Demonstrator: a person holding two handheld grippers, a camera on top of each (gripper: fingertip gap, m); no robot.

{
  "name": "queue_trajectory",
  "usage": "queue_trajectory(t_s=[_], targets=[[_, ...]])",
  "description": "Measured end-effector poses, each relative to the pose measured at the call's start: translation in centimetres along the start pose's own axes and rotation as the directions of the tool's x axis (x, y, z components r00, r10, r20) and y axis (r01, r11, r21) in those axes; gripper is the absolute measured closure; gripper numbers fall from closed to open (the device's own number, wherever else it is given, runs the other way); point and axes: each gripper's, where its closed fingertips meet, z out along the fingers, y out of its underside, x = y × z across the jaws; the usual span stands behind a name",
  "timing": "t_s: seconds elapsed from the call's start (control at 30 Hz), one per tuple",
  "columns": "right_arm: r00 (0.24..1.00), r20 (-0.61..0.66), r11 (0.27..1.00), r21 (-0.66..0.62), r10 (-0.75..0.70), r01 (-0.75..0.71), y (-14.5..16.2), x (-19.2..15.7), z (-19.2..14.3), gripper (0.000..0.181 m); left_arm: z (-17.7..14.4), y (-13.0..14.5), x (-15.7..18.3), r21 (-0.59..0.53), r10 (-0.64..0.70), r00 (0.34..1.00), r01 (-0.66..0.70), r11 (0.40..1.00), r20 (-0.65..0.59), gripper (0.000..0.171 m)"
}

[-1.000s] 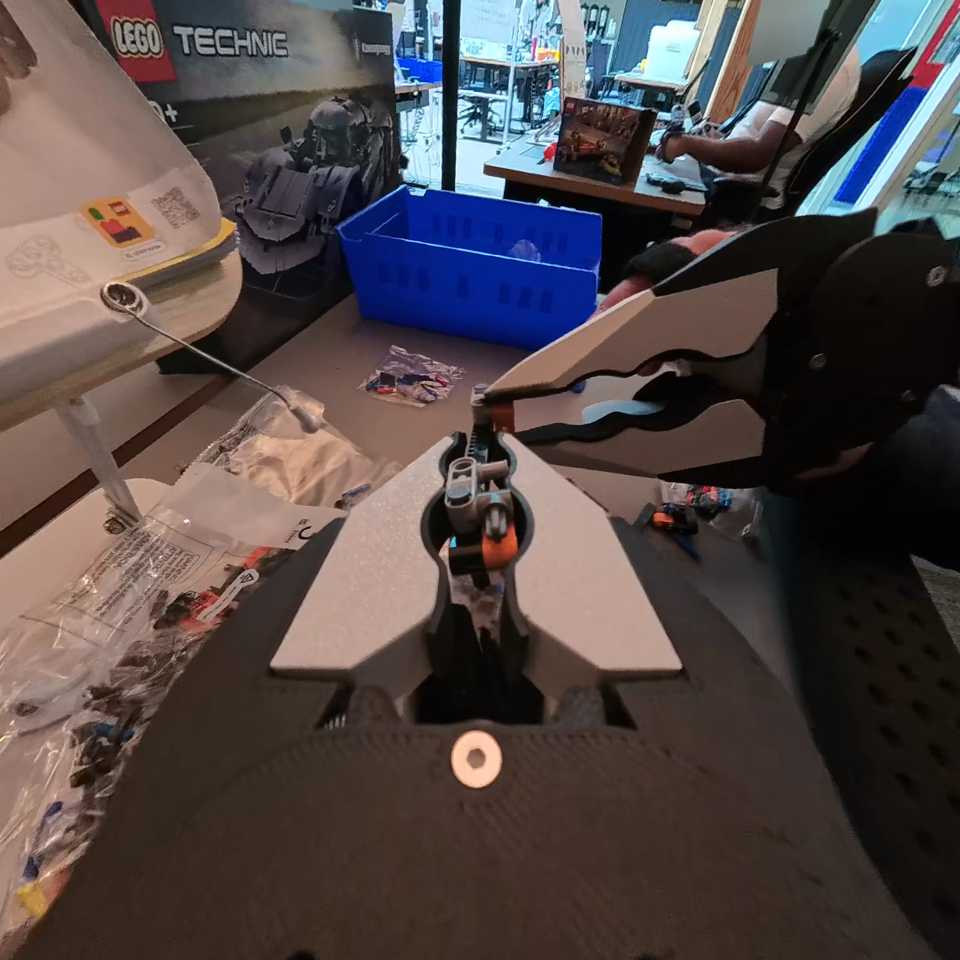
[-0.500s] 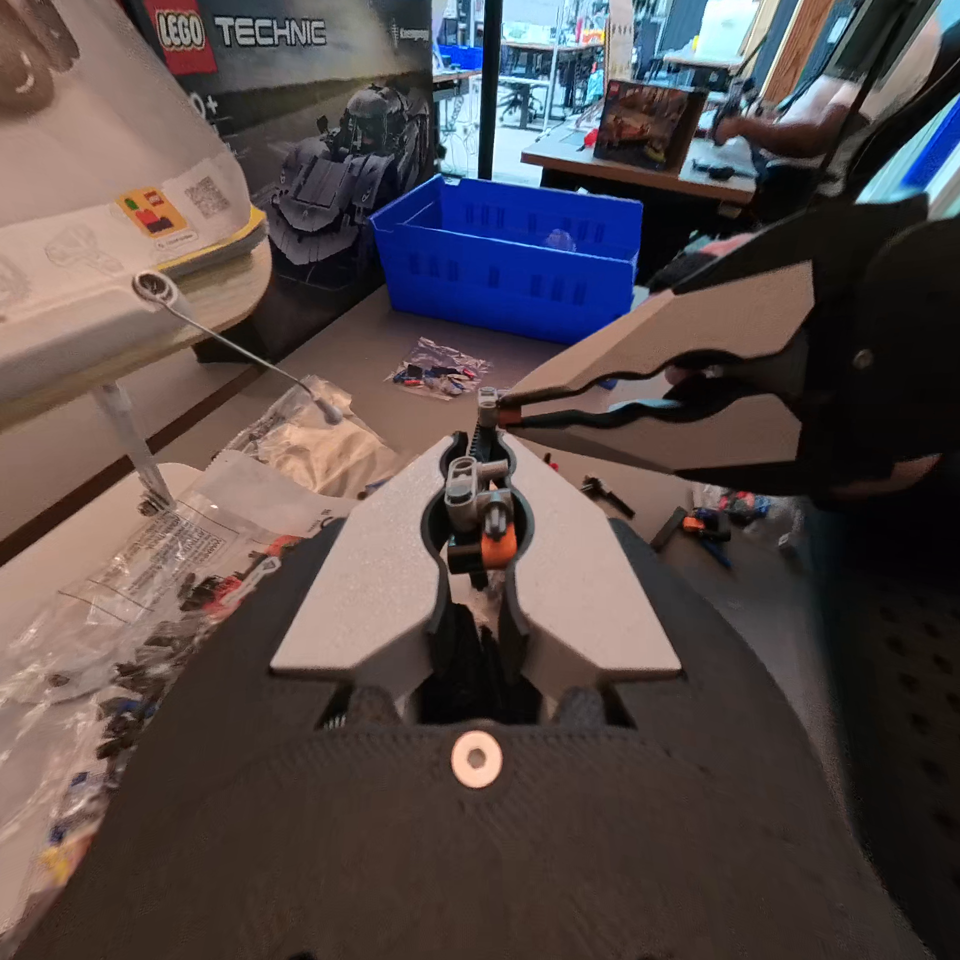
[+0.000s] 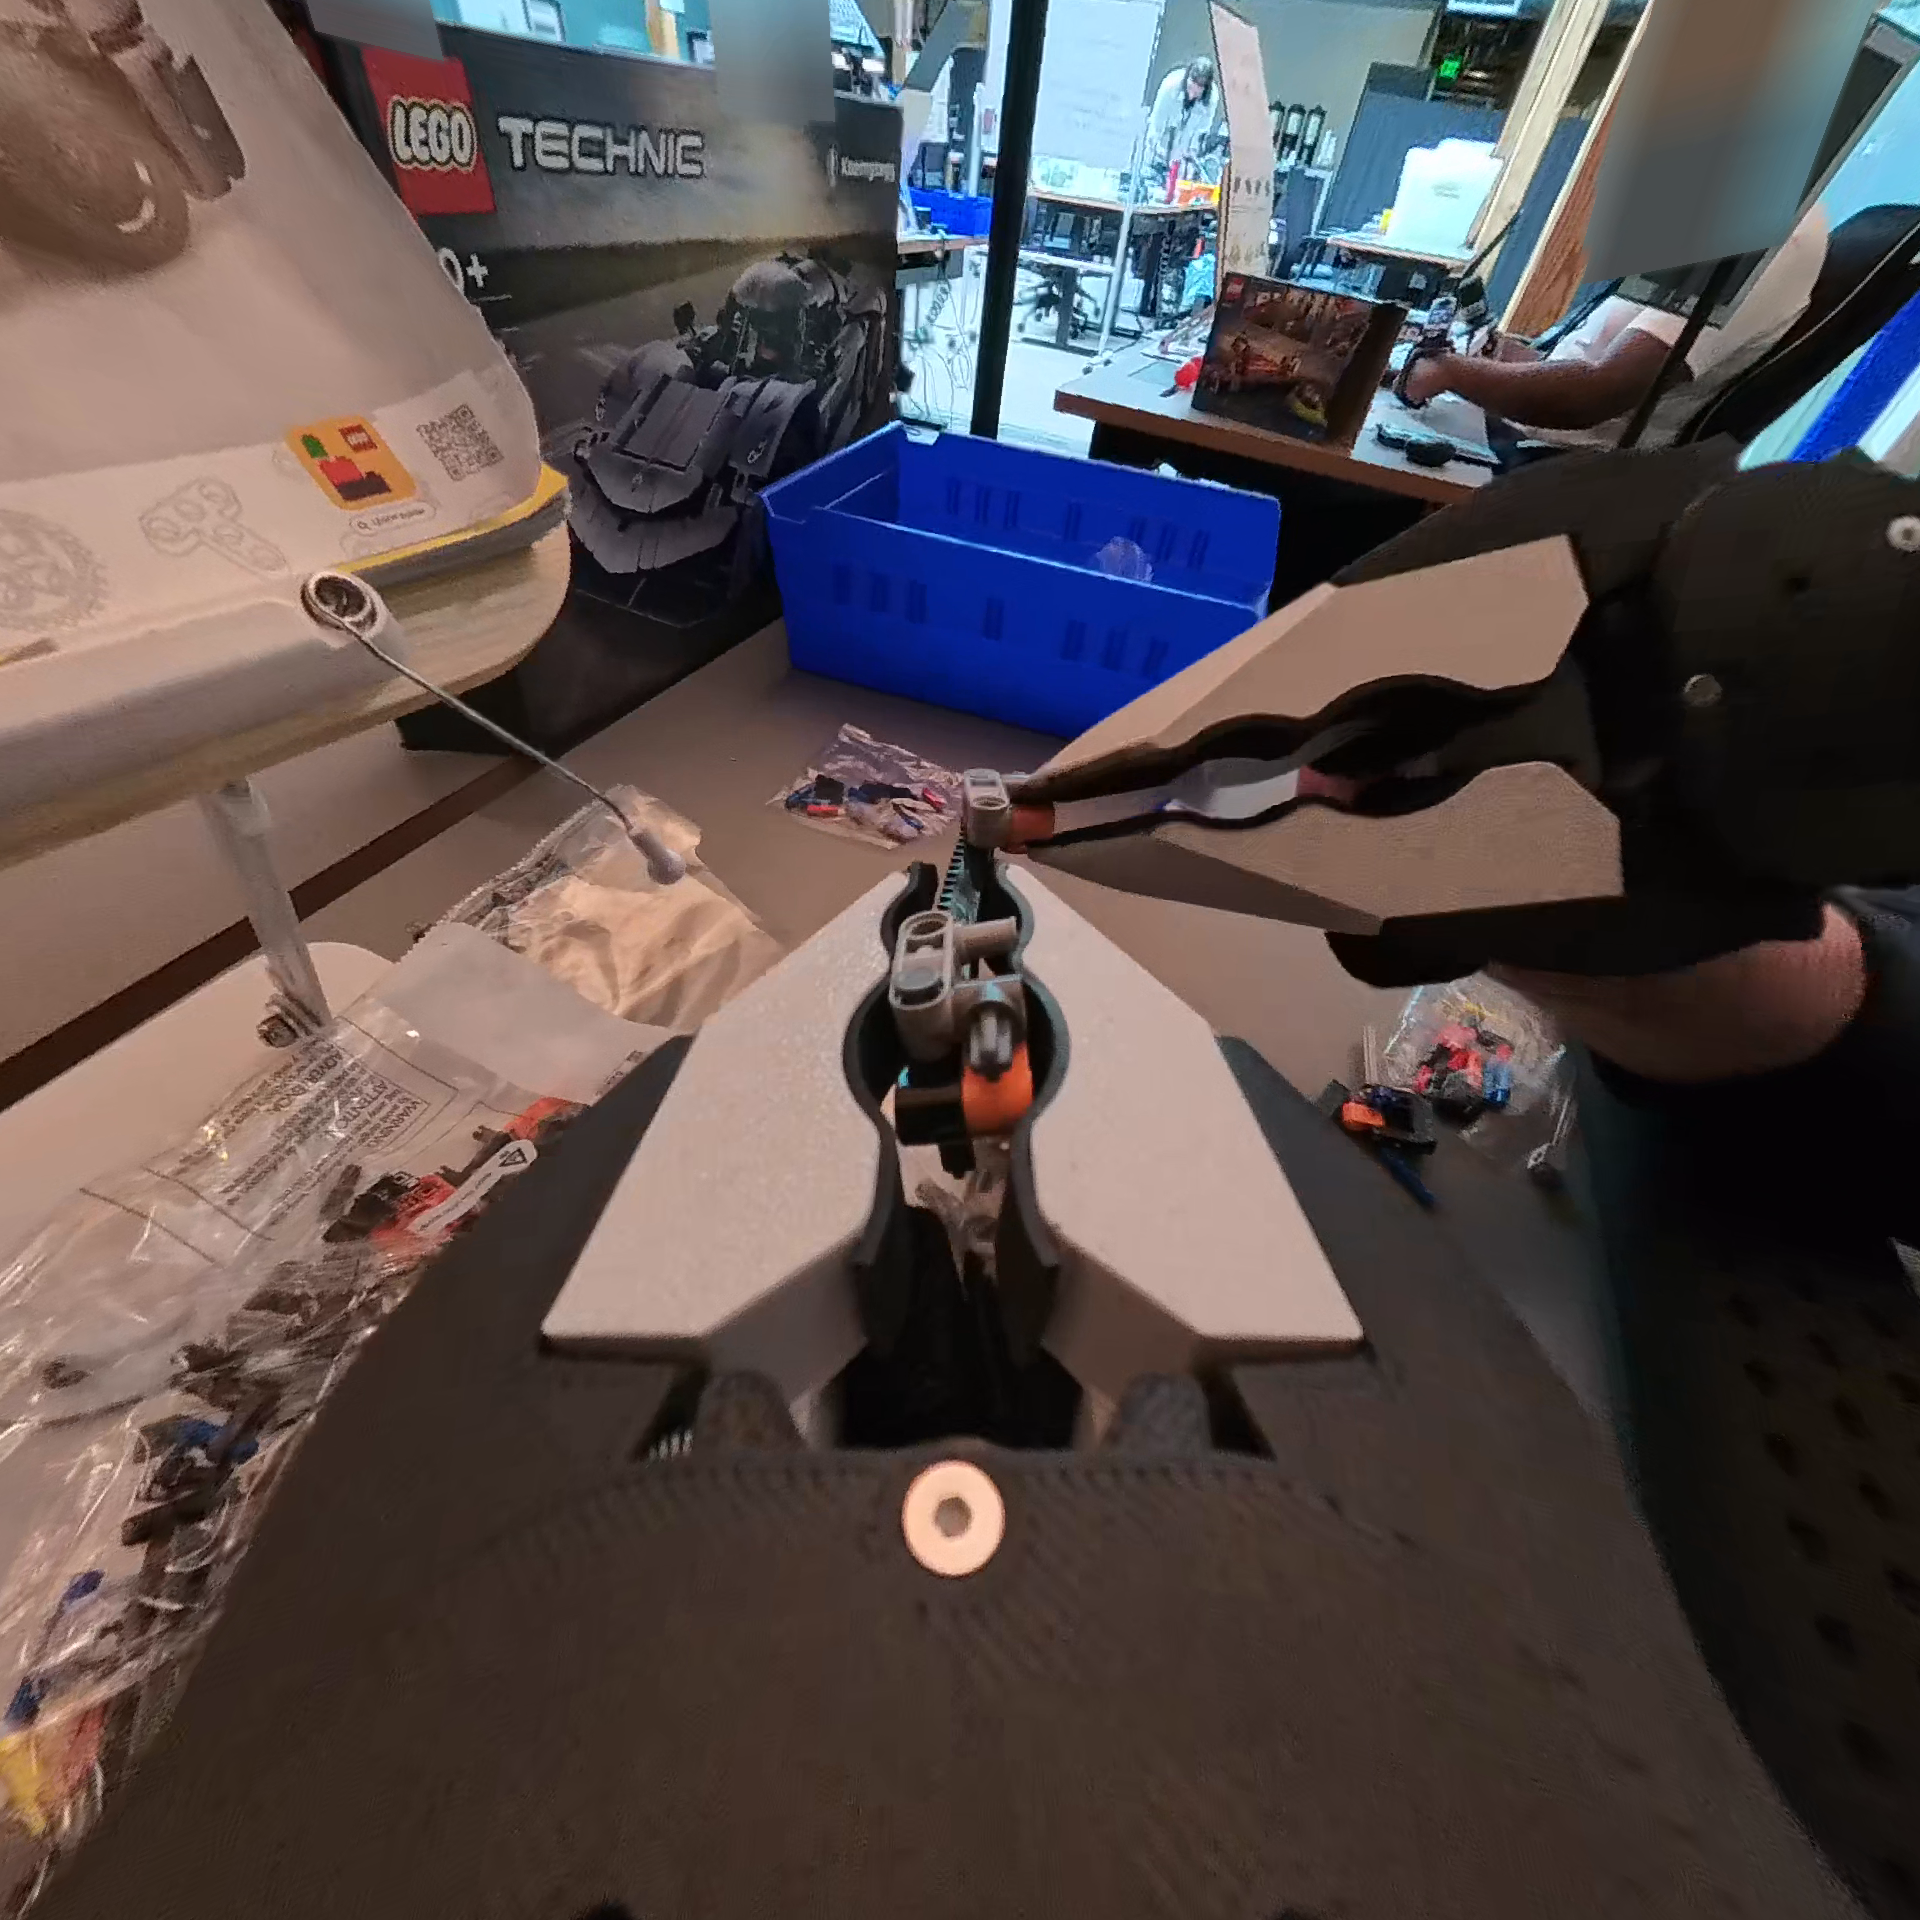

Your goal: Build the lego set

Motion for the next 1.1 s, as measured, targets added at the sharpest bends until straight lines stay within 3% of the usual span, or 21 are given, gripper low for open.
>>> queue_trajectory(t_s=[0.1,0.17,0.3,0.33,0.37,0.4,0.43,0.47,0.53,0.6,0.7,0.8,1.0,1.1], targets=[[0.999,0.003,0.999,0.017,0.035,-0.035,-0.3,0.1,-0.2,0.179,-0.1,-0.3,0.1,0.013,-0.018,1.0,0.018,1.0,-0.009,0.162],[0.995,-0.045,0.996,-0.028,-0.084,0.083,-0.2,0.0,-0.2,0.179,-0.1,-0.2,-0.1,0.016,-0.045,0.999,0.045,0.999,-0.007,0.162],[0.981,-0.085,0.984,-0.055,-0.175,0.171,-0.5,-0.1,-0.5,0.18,-0.2,-0.3,-0.3,0.031,-0.102,0.995,0.102,0.994,-0.017,0.162],[0.992,-0.039,0.992,0.035,-0.118,0.12,-1.8,-0.8,-1.1,0.181,-0.8,0.2,-3.1,0.02,-0.083,0.986,0.081,0.997,0.146,0.163],[1.0,0.014,0.996,0.089,-0.005,0.004,-2.7,-0.9,-1.8,0.181,-1.9,0.4,-5.3,0.046,-0.136,0.972,0.129,0.991,0.192,0.162],[0.998,0.024,0.99,0.125,0.062,-0.064,-2.8,-0.7,-2.2,0.181,-3.4,-0.8,-6.5,0.16,-0.265,0.957,0.245,0.956,0.12,0.164],[0.999,0.012,0.996,0.077,0.049,-0.05,-1.6,-0.3,-1.7,0.181,-4.6,-1.5,-6.5,0.191,-0.289,0.955,0.271,0.943,0.072,0.164],[0.999,0.017,0.996,0.072,0.049,-0.05,-1.1,0.0,-1.5,0.181,-5.0,-1.8,-5.7,0.168,-0.214,0.974,0.198,0.966,0.081,0.163],[0.997,0.041,0.992,0.103,0.071,-0.075,-1.0,0.3,-1.1,0.181,-4.1,-3.0,-2.2,0.18,-0.107,0.994,0.109,0.978,-0.023,0.163],[0.99,0.076,0.988,0.088,0.121,-0.127,-0.3,0.2,-0.5,0.181,-2.6,-2.4,-1.3,0.127,-0.072,0.997,0.075,0.989,-0.028,0.162],[0.983,0.05,0.967,0.181,0.174,-0.181,-1.5,1.2,-1.5,0.163,-2.1,-2.0,-0.1,0.12,-0.063,0.993,0.074,0.99,-0.096,0.162],[0.964,0.101,0.952,0.161,0.247,-0.261,-0.8,1.4,-1.1,0.157,-1.8,-2.3,0.9,0.14,-0.034,0.991,0.052,0.989,-0.127,0.162],[0.963,0.113,0.955,0.144,0.246,-0.26,-0.5,1.0,-0.8,0.162,-1.5,-2.0,2.1,0.131,-0.01,0.979,0.038,0.991,-0.202,0.161],[0.945,0.181,0.944,0.142,0.271,-0.298,-0.4,0.7,-1.1,0.164,-1.5,-1.9,2.3,0.136,0.018,0.978,0.011,0.991,-0.21,0.161]])
